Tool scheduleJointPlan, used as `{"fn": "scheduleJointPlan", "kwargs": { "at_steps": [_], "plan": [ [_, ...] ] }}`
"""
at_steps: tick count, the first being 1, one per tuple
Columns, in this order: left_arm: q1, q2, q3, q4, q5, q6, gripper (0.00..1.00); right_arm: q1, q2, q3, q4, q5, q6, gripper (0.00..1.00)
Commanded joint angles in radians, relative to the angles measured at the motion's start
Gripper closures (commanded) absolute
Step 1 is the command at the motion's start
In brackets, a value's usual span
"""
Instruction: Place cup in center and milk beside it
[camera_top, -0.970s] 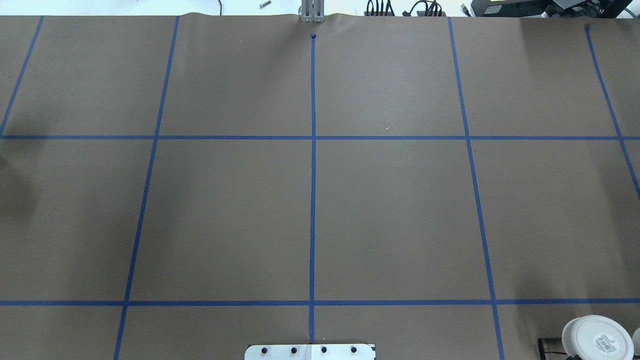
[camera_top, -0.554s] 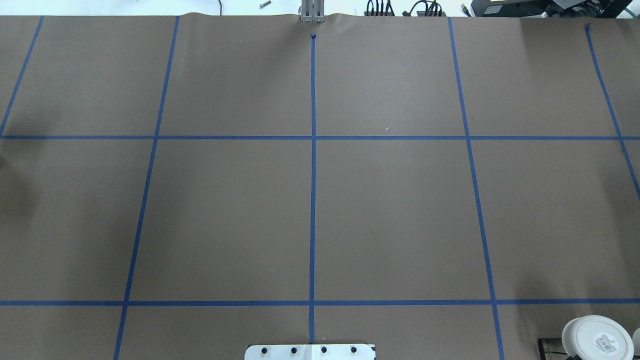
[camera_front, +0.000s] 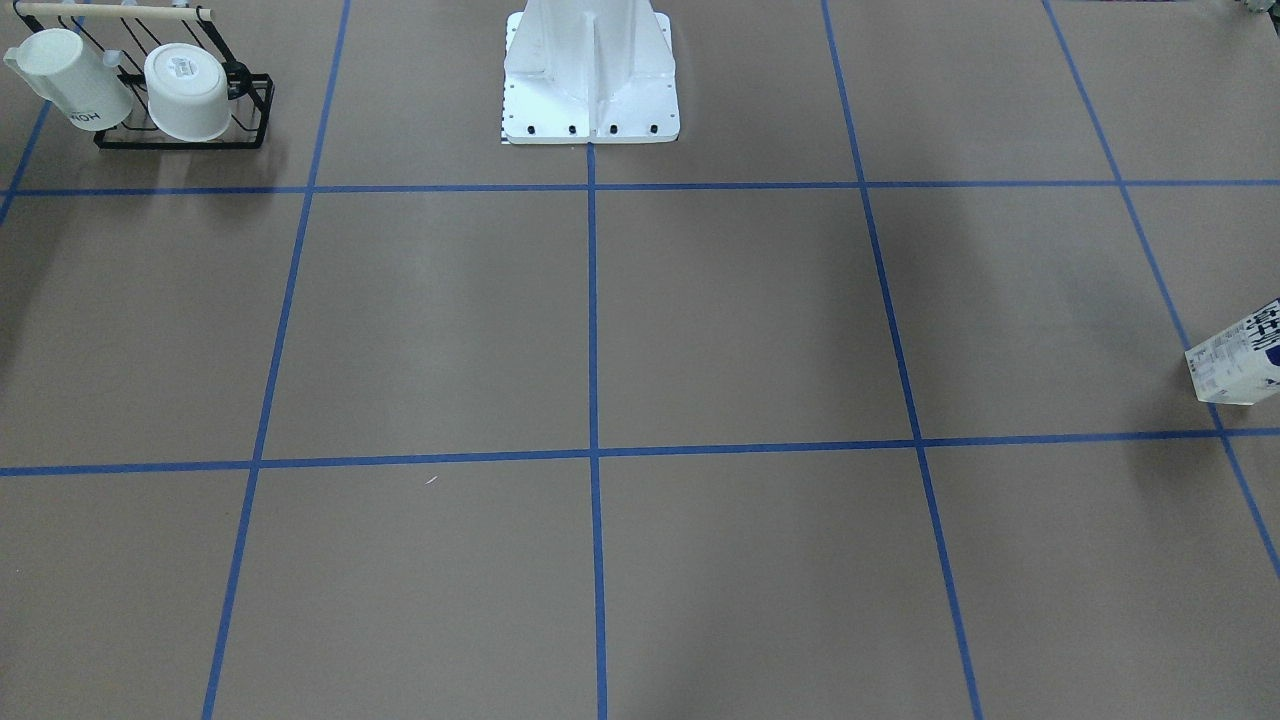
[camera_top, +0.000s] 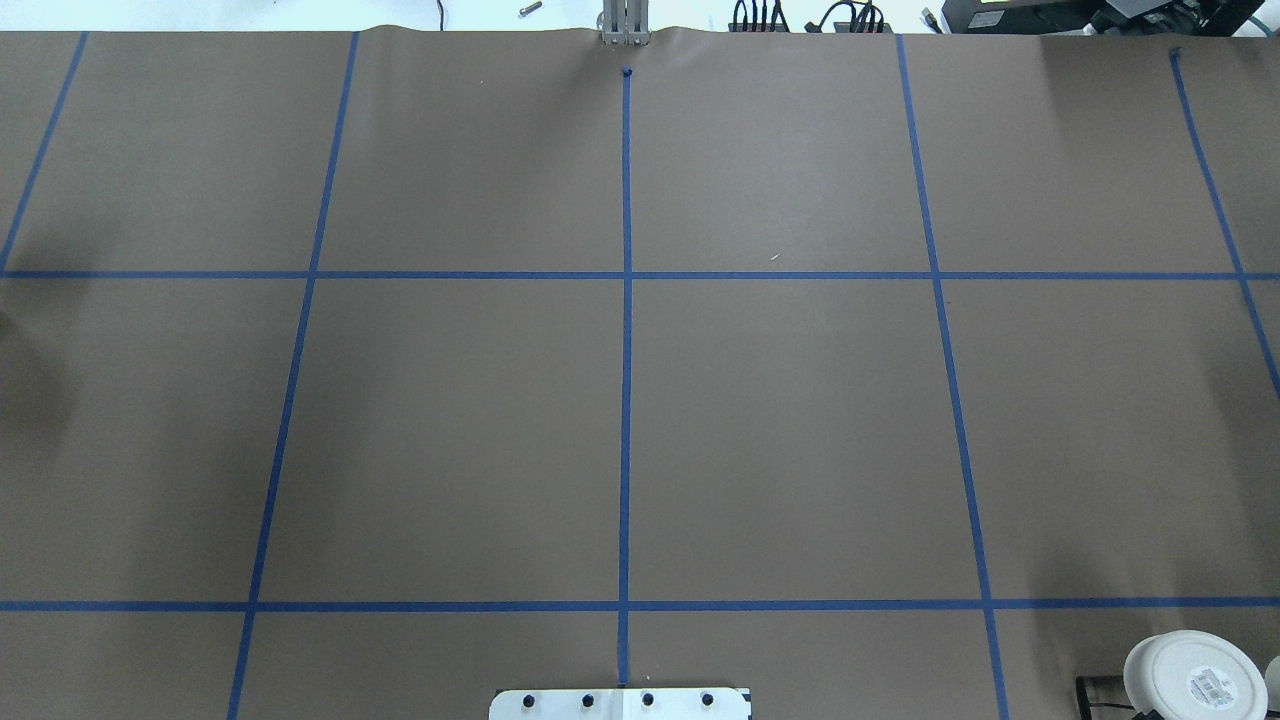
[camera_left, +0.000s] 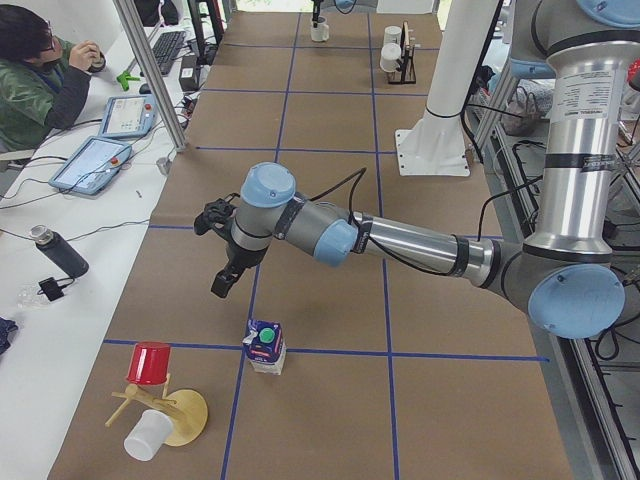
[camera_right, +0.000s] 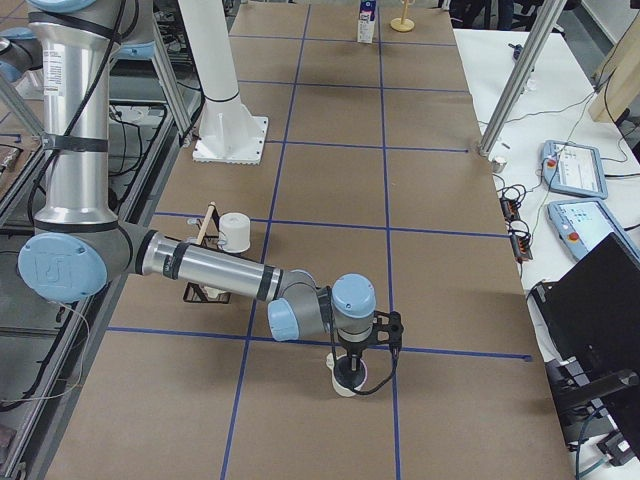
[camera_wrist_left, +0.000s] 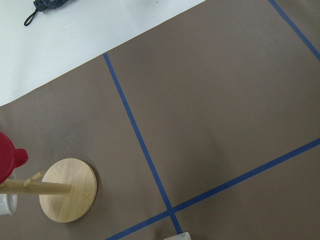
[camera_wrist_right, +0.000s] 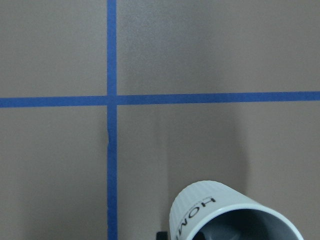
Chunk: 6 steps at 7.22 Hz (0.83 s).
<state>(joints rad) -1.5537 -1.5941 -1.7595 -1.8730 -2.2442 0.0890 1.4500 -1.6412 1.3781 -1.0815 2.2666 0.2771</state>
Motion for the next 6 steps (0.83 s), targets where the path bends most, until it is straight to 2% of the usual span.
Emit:
{"fn": "scheduleJointPlan", "kwargs": {
  "at_steps": [1, 3, 4, 6],
  "plan": [
    [0.000, 0.002, 0.003, 0.000, 0.000, 0.000, 0.02, -0.002, -0.005, -0.001, 0.014, -0.007, -0.004, 1.00],
    [0.001, 0.002, 0.005, 0.000, 0.000, 0.000, 0.02, 0.010, -0.006, 0.060, 0.009, 0.022, 0.002, 1.00],
    [0.000, 0.003, 0.008, 0.000, 0.000, 0.000, 0.02, 0.041, 0.001, 0.102, -0.038, 0.056, 0.004, 1.00],
    [0.001, 0.006, 0.008, 0.000, 0.000, 0.000, 0.02, 0.043, 0.021, 0.276, -0.196, 0.064, 0.131, 1.00]
  ]
}}
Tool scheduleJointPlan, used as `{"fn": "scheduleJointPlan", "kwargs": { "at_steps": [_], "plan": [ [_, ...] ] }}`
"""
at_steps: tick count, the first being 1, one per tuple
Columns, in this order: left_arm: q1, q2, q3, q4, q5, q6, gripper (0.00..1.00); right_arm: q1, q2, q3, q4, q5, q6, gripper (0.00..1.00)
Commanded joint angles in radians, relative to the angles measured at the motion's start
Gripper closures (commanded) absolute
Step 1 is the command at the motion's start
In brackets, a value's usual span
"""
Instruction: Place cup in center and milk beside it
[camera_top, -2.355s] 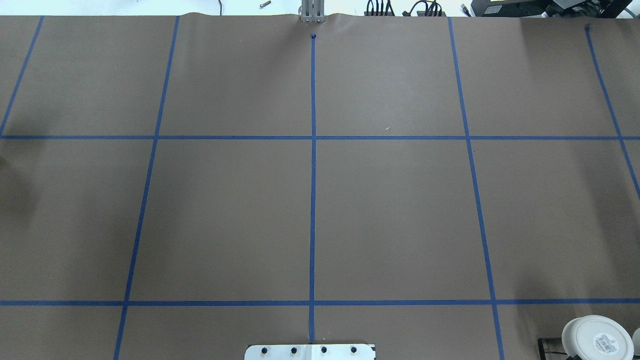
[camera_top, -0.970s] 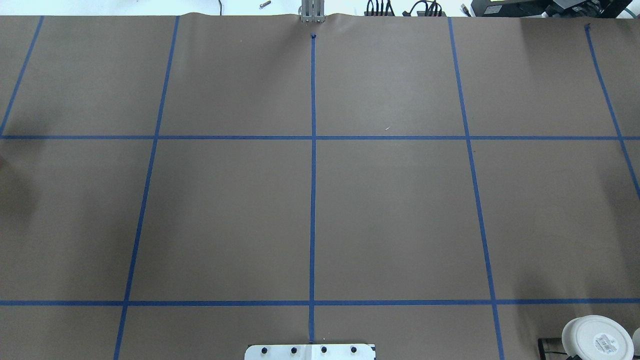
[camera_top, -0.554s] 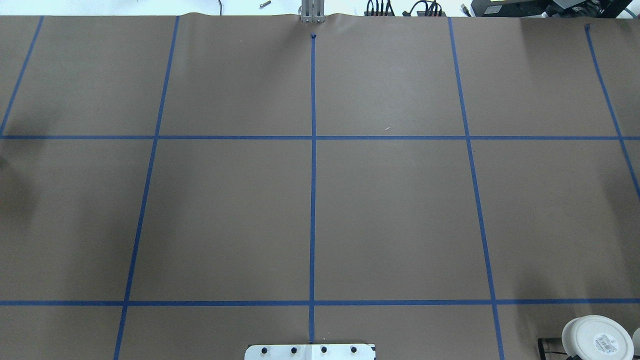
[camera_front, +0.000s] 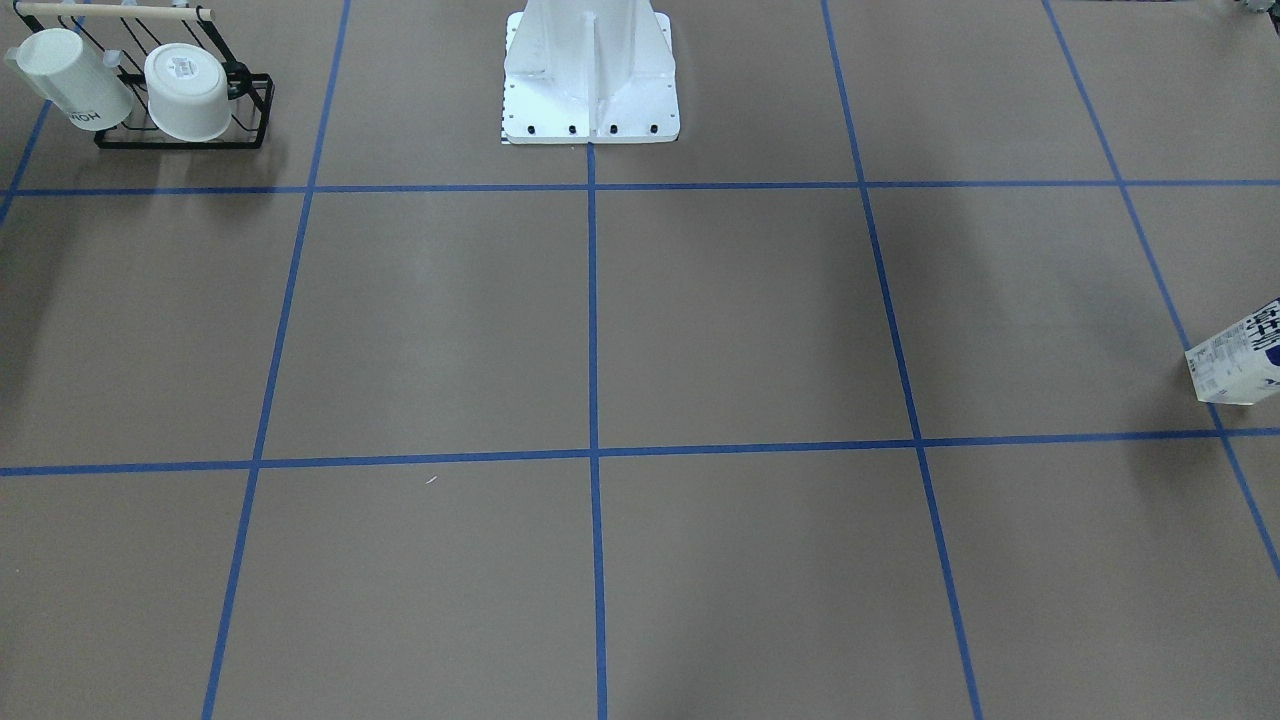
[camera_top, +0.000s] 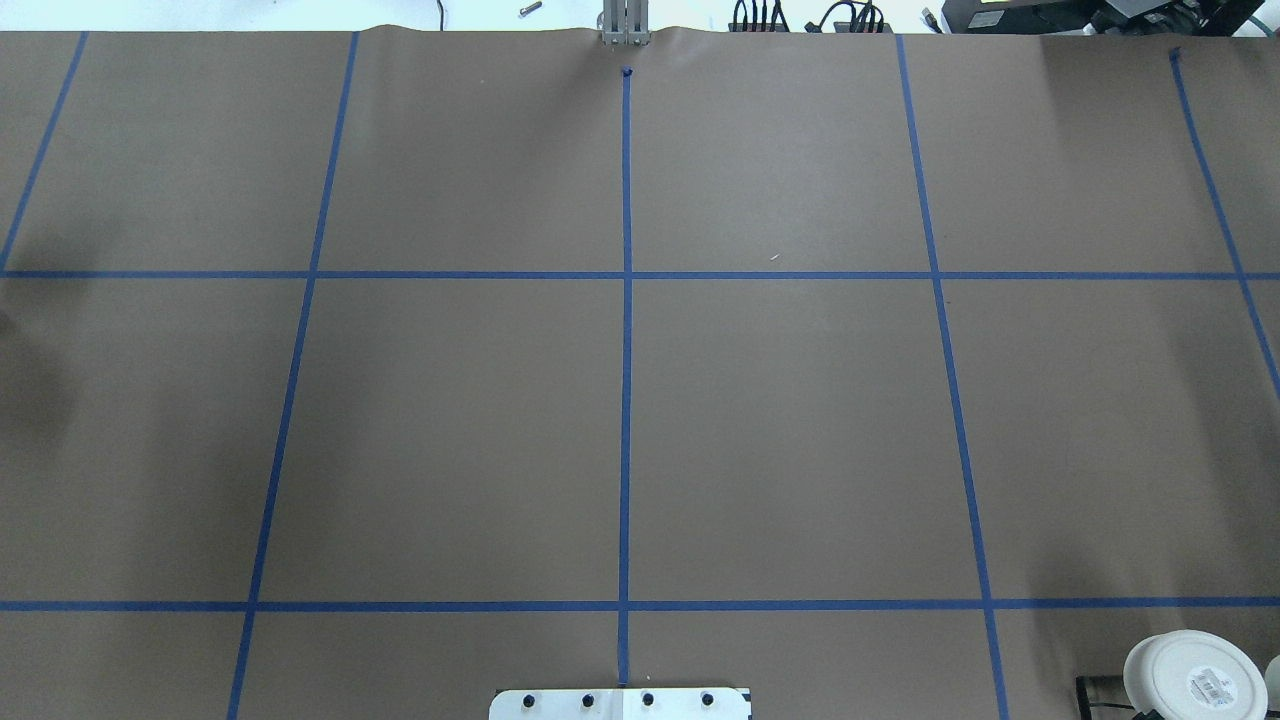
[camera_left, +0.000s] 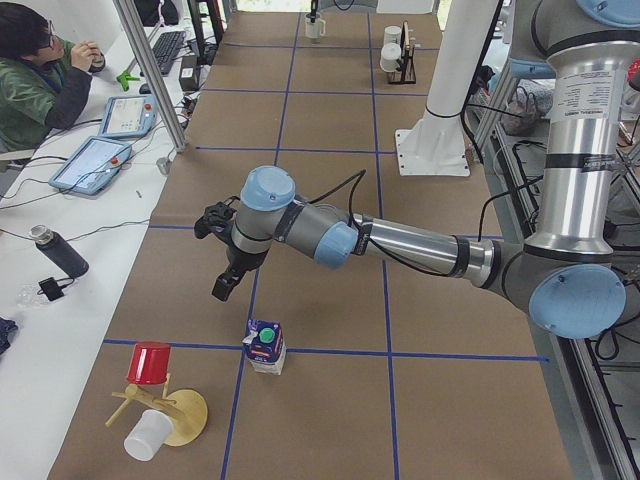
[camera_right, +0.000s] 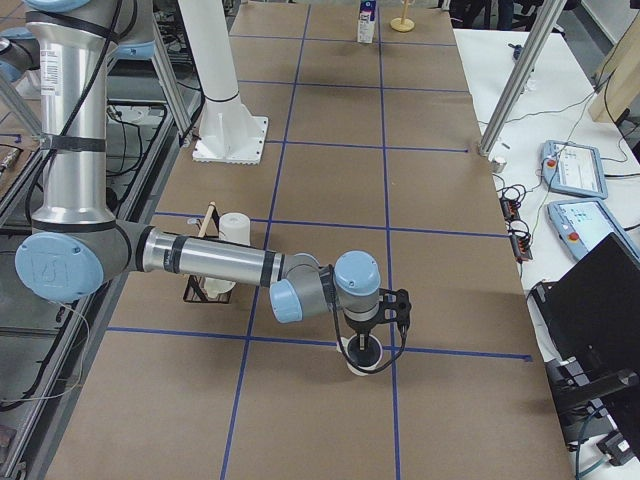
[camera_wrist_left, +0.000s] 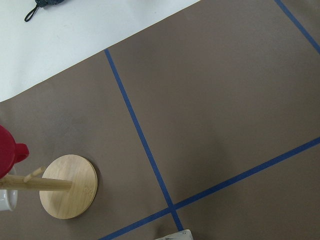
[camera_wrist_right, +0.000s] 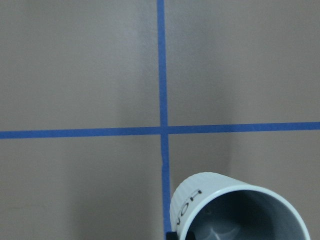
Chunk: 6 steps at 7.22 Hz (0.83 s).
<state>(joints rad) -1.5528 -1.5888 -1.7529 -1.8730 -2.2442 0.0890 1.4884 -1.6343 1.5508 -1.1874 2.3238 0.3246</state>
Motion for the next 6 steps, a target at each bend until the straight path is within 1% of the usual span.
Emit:
{"fn": "scheduleJointPlan", "kwargs": {
  "at_steps": [1, 2, 3, 4, 5, 6],
  "plan": [
    [0.000, 0.003, 0.000, 0.000, 0.000, 0.000, 0.02, 0.001, 0.039, 0.159, -0.116, 0.009, 0.209, 1.00],
    [0.000, 0.015, -0.003, -0.001, 0.000, 0.002, 0.02, -0.034, 0.060, 0.211, -0.115, 0.018, 0.387, 1.00],
    [0.000, 0.038, -0.002, -0.044, 0.000, 0.000, 0.02, -0.101, 0.094, 0.272, -0.116, 0.005, 0.609, 1.00],
    [-0.001, 0.046, -0.002, -0.075, -0.002, -0.015, 0.02, -0.178, 0.156, 0.290, -0.118, -0.026, 0.822, 1.00],
    [0.000, 0.044, -0.003, -0.077, -0.002, -0.049, 0.02, -0.263, 0.213, 0.291, -0.120, -0.093, 0.972, 1.00],
    [0.000, 0.044, -0.008, -0.072, -0.029, -0.105, 0.00, -0.336, 0.281, 0.291, -0.141, -0.144, 1.104, 1.00]
  ]
}}
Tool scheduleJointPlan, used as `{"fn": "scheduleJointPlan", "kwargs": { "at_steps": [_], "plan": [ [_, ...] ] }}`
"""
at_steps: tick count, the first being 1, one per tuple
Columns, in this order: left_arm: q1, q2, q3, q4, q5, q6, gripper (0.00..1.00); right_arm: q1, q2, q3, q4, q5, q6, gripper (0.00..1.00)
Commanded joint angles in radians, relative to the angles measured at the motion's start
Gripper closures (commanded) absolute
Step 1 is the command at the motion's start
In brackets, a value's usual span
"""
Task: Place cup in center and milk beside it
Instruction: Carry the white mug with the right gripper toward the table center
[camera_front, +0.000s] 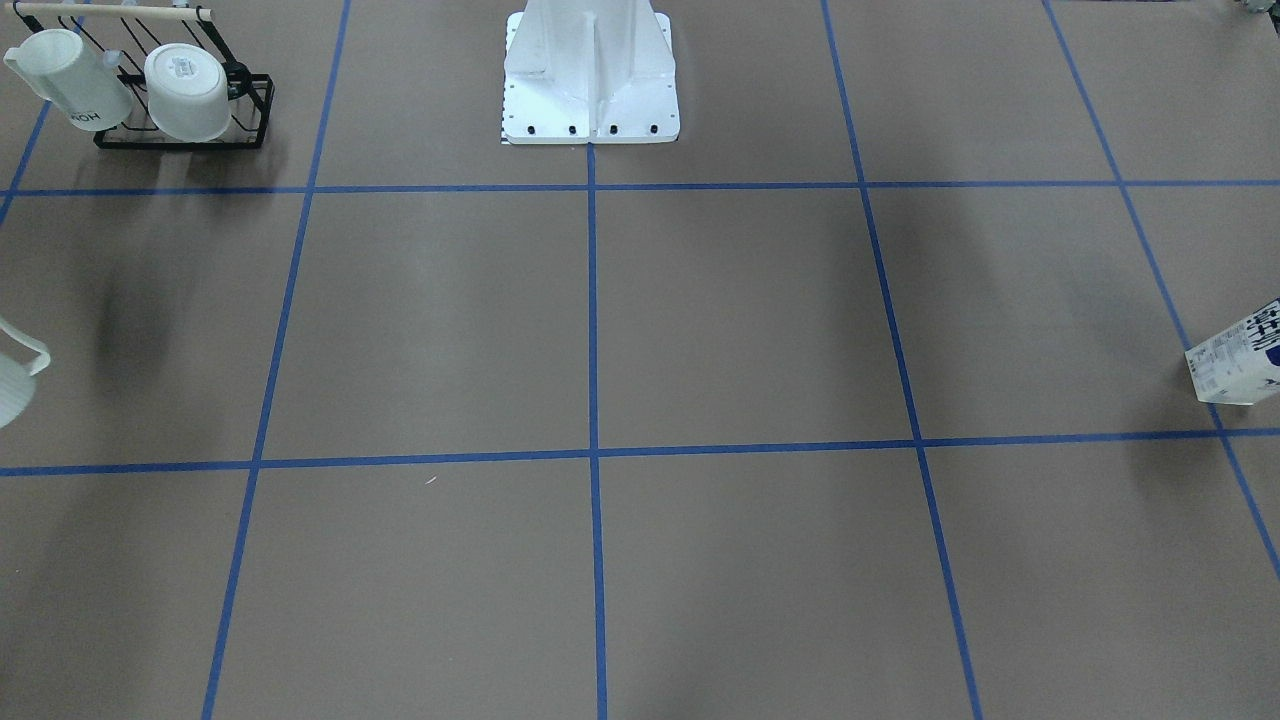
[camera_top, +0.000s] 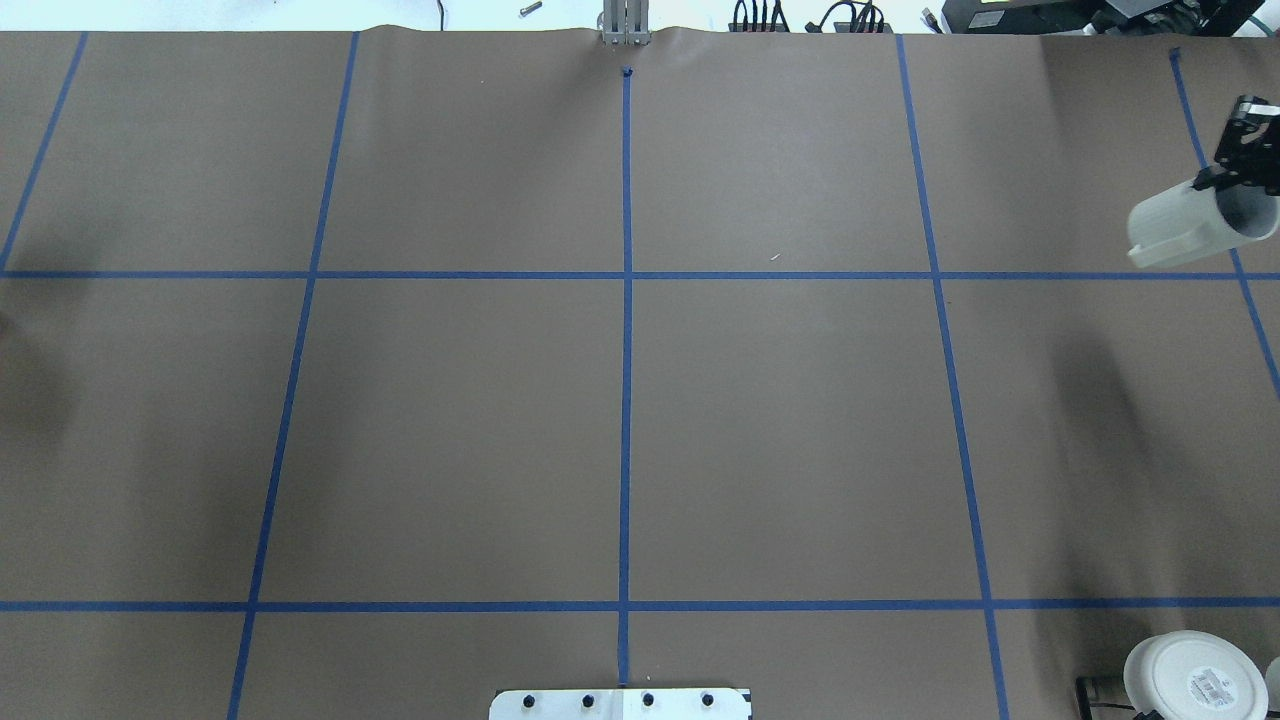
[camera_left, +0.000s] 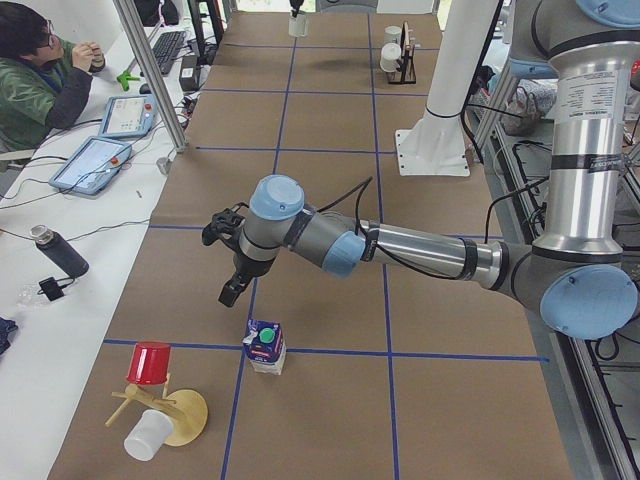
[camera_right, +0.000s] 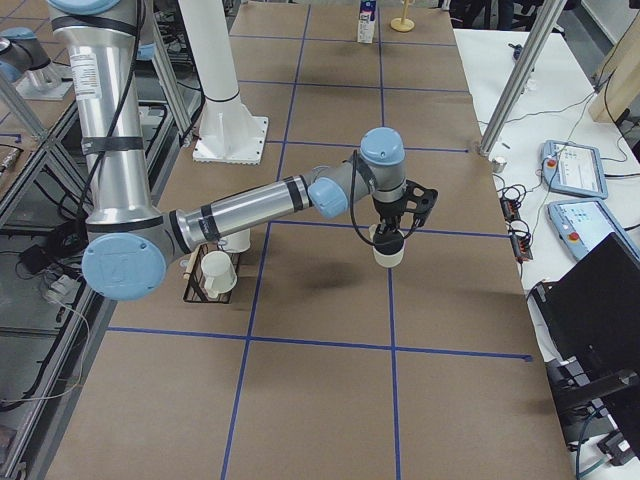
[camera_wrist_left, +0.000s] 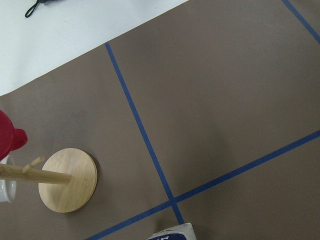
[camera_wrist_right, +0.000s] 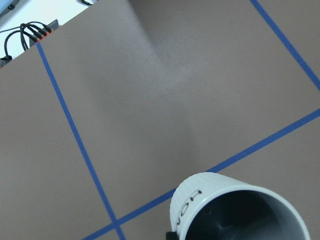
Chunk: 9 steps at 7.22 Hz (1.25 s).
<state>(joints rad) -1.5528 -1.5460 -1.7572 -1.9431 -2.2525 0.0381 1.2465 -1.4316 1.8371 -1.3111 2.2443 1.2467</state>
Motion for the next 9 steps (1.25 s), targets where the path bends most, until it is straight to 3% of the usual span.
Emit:
{"fn": "scheduleJointPlan", "kwargs": {
  "at_steps": [1, 2, 3, 6, 7, 9],
  "plan": [
    [-0.001, 0.001, 0.001, 0.010, -0.133, -0.098, 0.00, -0.161, 0.173, 0.014, -0.124, -0.118, 0.280, 1.00],
    [-0.003, 0.003, 0.010, 0.010, -0.227, -0.177, 0.00, -0.244, 0.263, 0.039, -0.272, -0.197, 0.368, 1.00],
    [-0.003, 0.004, 0.007, 0.010, -0.235, -0.232, 0.00, -0.322, 0.336, 0.053, -0.377, -0.254, 0.496, 1.00],
    [-0.003, 0.004, 0.013, 0.010, -0.236, -0.236, 0.00, -0.569, 0.501, 0.004, -0.477, -0.397, 0.927, 1.00],
    [-0.003, 0.004, 0.013, 0.009, -0.236, -0.236, 0.00, -0.623, 0.598, -0.072, -0.535, -0.425, 1.071, 1.00],
    [-0.003, 0.004, 0.016, 0.010, -0.236, -0.236, 0.00, -0.660, 0.837, -0.352, -0.543, -0.427, 1.300, 1.00]
  ]
}}
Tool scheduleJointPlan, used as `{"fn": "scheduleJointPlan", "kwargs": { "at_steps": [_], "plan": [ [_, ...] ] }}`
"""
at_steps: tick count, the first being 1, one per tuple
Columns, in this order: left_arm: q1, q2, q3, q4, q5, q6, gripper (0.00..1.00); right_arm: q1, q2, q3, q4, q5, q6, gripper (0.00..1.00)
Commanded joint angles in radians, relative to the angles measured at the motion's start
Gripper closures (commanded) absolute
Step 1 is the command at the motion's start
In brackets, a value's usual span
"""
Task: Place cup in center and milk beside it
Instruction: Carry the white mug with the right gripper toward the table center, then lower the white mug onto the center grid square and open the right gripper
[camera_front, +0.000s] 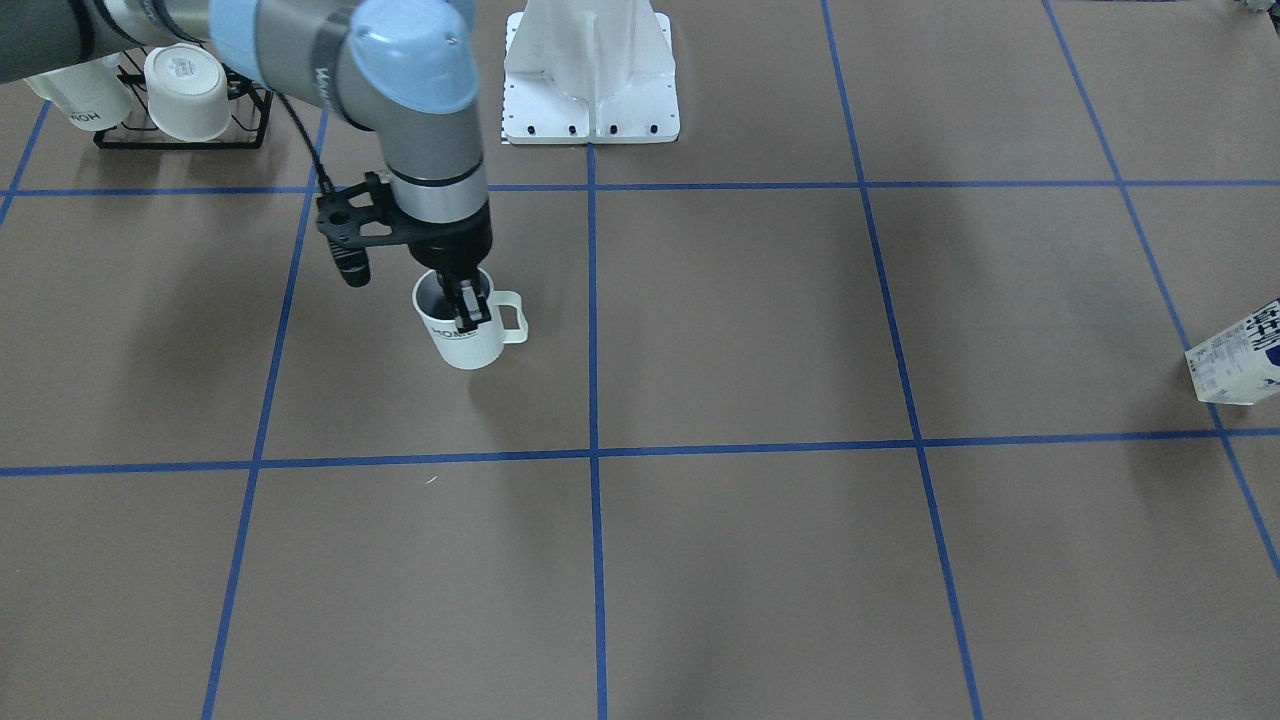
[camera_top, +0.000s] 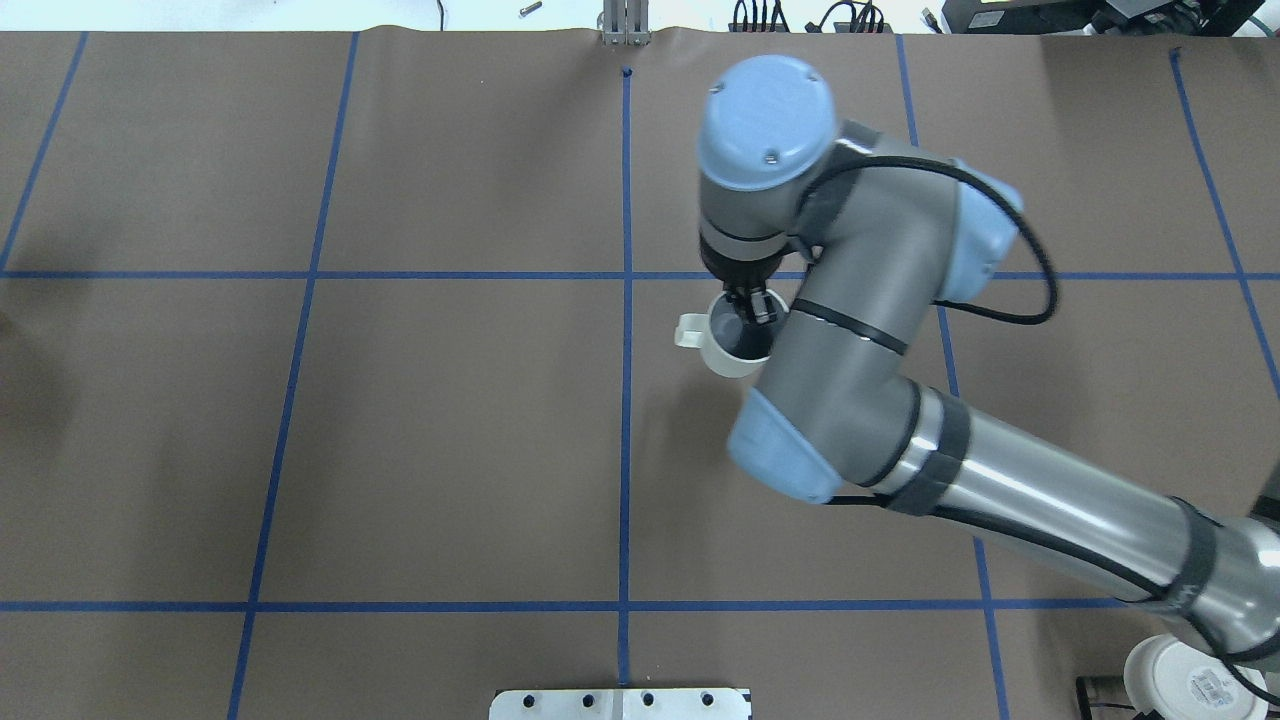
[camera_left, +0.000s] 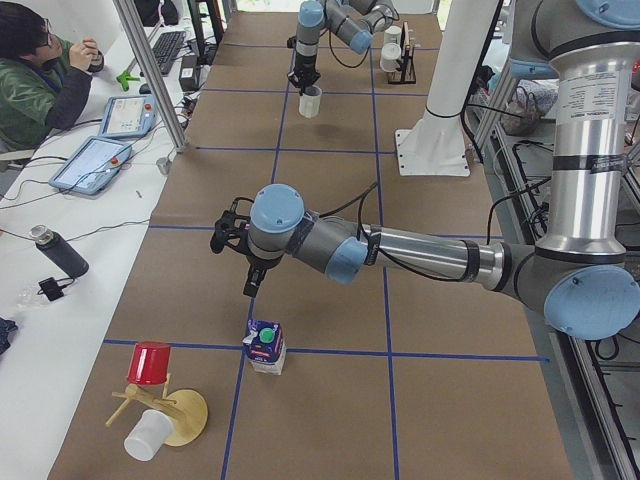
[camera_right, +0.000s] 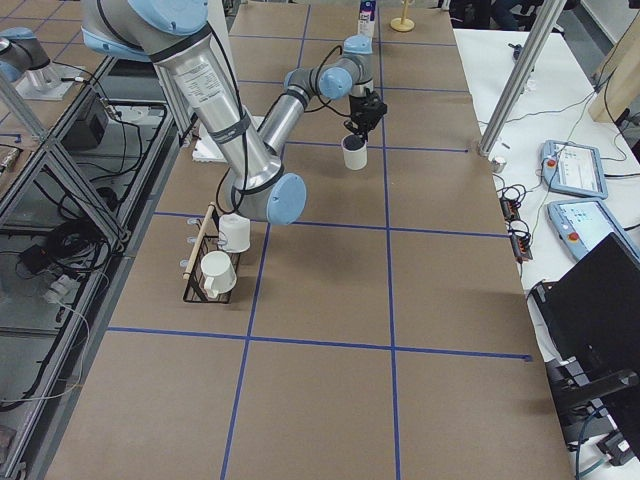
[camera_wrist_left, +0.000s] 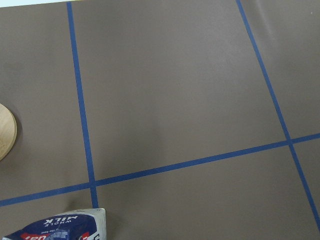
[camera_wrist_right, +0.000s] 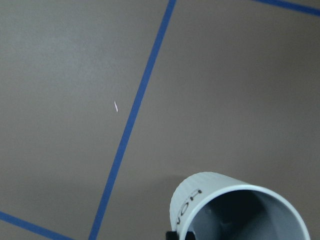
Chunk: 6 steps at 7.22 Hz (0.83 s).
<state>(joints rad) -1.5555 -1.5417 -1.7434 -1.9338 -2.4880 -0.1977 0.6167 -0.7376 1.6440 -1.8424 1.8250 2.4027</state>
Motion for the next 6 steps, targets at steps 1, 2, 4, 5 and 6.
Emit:
{"fn": "scheduleJointPlan", "kwargs": {
  "at_steps": [1, 2, 4, 5, 6],
  "plan": [
    [0.000, 0.000, 0.005, -0.001, -0.002, 0.000, 0.00, -0.041, 0.220, -0.246, -0.011, -0.006, 0.209, 1.00],
    [0.000, 0.000, 0.007, -0.002, 0.000, 0.000, 0.00, -0.063, 0.245, -0.292, -0.011, -0.006, 0.267, 1.00],
    [0.003, 0.009, 0.007, -0.004, 0.003, -0.002, 0.00, -0.106, 0.230, -0.303, -0.012, -0.007, 0.286, 0.98],
    [0.002, 0.009, 0.015, -0.013, 0.004, -0.002, 0.00, -0.110, 0.237, -0.302, -0.014, -0.004, 0.286, 0.98],
    [0.003, 0.009, 0.016, -0.014, 0.006, -0.002, 0.00, -0.130, 0.228, -0.303, -0.012, -0.007, 0.286, 0.95]
  ]
}}
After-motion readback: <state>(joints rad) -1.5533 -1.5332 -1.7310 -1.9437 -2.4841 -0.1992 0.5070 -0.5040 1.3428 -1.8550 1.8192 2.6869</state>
